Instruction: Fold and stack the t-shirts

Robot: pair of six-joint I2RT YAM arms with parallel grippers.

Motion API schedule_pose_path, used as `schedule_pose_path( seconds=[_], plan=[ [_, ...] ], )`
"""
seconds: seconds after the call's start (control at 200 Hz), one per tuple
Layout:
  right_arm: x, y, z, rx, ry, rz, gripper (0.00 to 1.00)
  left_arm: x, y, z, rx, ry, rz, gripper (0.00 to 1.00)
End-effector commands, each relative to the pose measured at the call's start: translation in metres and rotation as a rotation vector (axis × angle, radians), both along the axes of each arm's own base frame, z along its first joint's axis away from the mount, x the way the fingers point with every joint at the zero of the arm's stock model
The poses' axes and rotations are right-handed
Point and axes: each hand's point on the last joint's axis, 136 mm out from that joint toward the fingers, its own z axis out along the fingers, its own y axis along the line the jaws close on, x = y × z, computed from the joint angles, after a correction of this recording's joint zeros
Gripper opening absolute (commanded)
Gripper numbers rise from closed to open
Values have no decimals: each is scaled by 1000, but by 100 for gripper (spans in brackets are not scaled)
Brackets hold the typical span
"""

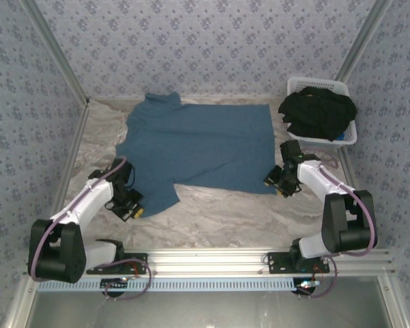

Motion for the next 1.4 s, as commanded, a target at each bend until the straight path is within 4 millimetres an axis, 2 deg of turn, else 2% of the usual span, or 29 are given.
schedule_pose_path(
  seconds=[0.0, 0.25, 0.295, 0.42, 0.57, 0.625, 0.695, 0.764, 0.859, 0.989, 1.144, 1.394],
  plan=[
    [-7, -8, -12, -29, 54, -60, 50, -9, 2, 10, 18, 12, 6, 0],
    [-12, -8, -28, -19, 80, -127, 42, -16, -8, 17, -1, -7, -28, 0],
    [-5, -7, -30, -7, 58, -130, 38, -20, -11, 17, -5, 0, -51, 0],
    [-4, -9, -34, -24, 66, -122, 25, -36, -15, 18, 3, 34, -86, 0],
    [-6, -17, -29, -75, 56, -85, 6, -58, -16, 21, 7, 46, -106, 0],
    [-15, -20, -27, -92, 70, -78, 0, -64, -16, 24, 9, 37, -115, 0],
    [-18, -23, -17, -112, 54, -61, 0, -67, -16, 31, 9, 7, -130, 0],
    [-28, -23, -4, -137, 50, -31, 0, -63, -20, 42, -2, -64, -162, 0],
    [-41, -22, 11, -150, 38, -8, 0, -52, -31, 57, -33, -178, -206, 0],
    [-51, -16, 13, -111, 39, 0, 0, -31, -42, 73, -43, -293, -209, 0],
    [-36, -14, 14, -77, 40, 25, 0, 25, -63, 95, -82, -411, -198, 0],
    [5, -6, 11, 34, 48, 59, 0, 127, -64, 117, -66, -477, -229, 0]
  ],
)
